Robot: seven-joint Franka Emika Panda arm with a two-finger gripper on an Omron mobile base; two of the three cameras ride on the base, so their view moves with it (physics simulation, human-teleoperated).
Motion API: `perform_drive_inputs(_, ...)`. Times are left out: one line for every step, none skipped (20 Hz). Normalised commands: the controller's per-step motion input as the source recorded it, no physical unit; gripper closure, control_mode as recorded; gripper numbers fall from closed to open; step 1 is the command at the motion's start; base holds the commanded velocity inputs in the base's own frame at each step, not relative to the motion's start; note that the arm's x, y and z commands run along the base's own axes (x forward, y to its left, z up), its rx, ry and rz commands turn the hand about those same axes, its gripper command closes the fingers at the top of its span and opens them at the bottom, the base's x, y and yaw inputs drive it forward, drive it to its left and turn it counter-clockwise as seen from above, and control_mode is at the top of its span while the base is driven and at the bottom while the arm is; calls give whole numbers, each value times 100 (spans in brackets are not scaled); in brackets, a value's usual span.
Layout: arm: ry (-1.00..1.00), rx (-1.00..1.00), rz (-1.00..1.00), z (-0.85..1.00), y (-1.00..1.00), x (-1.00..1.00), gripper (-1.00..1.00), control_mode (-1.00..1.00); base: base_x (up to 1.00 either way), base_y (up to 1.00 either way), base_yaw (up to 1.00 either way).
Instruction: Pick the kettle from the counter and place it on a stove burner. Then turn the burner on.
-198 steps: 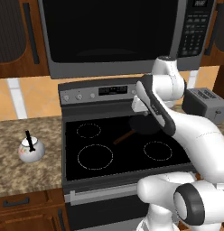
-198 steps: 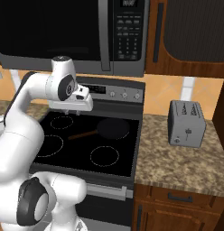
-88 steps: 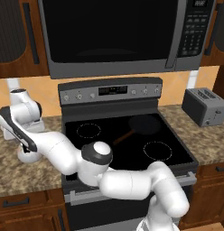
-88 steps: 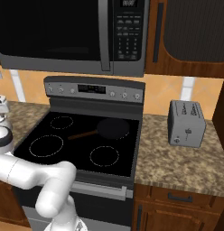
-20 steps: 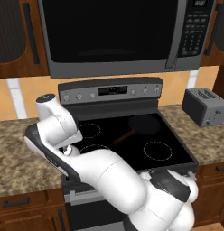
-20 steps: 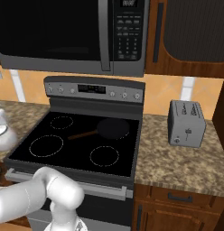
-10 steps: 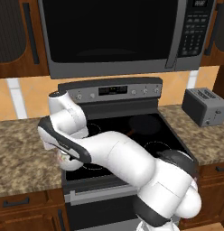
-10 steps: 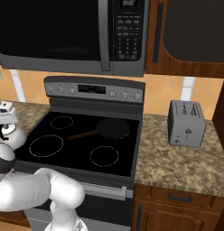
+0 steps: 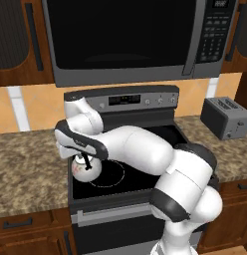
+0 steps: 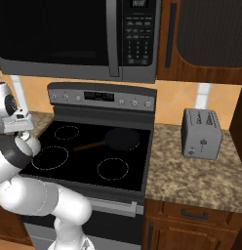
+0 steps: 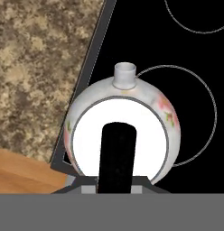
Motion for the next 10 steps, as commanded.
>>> perform_drive_inputs(2, 0, 0, -41, -32, 36, 100, -100, 0, 0, 0)
perform_drive_inputs(2, 0, 0, -42, -32, 35, 100, -100, 0, 0, 0)
perform_drive_inputs(1, 0, 0, -45, -31, 30, 100, -100, 0, 0, 0)
perform_drive_inputs(0, 0, 0, -43, -29, 26, 100, -100, 0, 0, 0)
perform_drive_inputs(0, 0, 0, -41, -27, 26, 100, -100, 0, 0, 0)
perform_drive_inputs(0, 0, 0, -41, -26, 27, 100, -100, 0, 0, 0)
perform_drive_inputs(0, 0, 0, -37, -26, 25, 100, -100, 0, 0, 0)
perform_drive_inputs(0, 0, 0, -31, -26, 22, 100, -100, 0, 0, 0)
perform_drive_inputs(0, 0, 0, -20, -30, 9, 100, -100, 0, 0, 0)
perform_drive_inputs(0, 0, 0, -9, -35, 0, 100, -100, 0, 0, 0)
